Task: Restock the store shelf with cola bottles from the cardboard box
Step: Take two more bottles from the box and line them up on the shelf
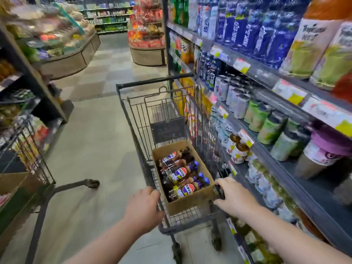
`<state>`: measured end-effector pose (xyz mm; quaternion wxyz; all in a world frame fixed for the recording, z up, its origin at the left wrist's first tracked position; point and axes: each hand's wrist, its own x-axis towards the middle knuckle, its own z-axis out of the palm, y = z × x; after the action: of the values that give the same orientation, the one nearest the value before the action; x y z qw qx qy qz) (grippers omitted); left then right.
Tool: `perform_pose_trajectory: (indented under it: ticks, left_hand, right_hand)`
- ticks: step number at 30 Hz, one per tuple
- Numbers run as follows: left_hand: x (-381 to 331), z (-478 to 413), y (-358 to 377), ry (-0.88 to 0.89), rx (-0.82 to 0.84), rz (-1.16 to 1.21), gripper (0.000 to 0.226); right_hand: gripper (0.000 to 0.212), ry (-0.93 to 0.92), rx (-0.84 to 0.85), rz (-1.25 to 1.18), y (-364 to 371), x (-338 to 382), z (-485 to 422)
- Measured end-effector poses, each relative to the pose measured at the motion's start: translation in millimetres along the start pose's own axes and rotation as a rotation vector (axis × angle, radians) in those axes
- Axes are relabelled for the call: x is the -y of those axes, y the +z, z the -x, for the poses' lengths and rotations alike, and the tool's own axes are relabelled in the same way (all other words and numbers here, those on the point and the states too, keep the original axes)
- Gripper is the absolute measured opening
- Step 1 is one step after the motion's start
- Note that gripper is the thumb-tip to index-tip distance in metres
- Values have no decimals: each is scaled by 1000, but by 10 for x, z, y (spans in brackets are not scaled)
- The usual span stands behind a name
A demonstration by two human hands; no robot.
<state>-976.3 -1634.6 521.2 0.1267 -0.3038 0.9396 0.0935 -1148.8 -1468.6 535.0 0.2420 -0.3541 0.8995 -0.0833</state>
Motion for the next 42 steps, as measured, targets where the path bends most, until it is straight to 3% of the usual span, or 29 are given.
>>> perform_pose_trajectory:
  ticks: [7, 16, 30, 42]
  left_hand:
    - [181, -1393, 37, 184, 118, -121, 55]
    - [472, -3420, 280, 489, 277, -312, 63]
    - [784, -4723, 1320, 513, 485, -408, 88]
    - [937, -4956, 1761, 427, 629, -64, 107]
  right_hand:
    - [55, 157, 24, 40, 105, 22, -923]
    - [49, 494, 63, -230, 709, 408, -2293]
    - [82, 805, 79, -630, 2010, 541, -3633]
    - [110, 1067, -101, -1044, 2482, 681, -4106]
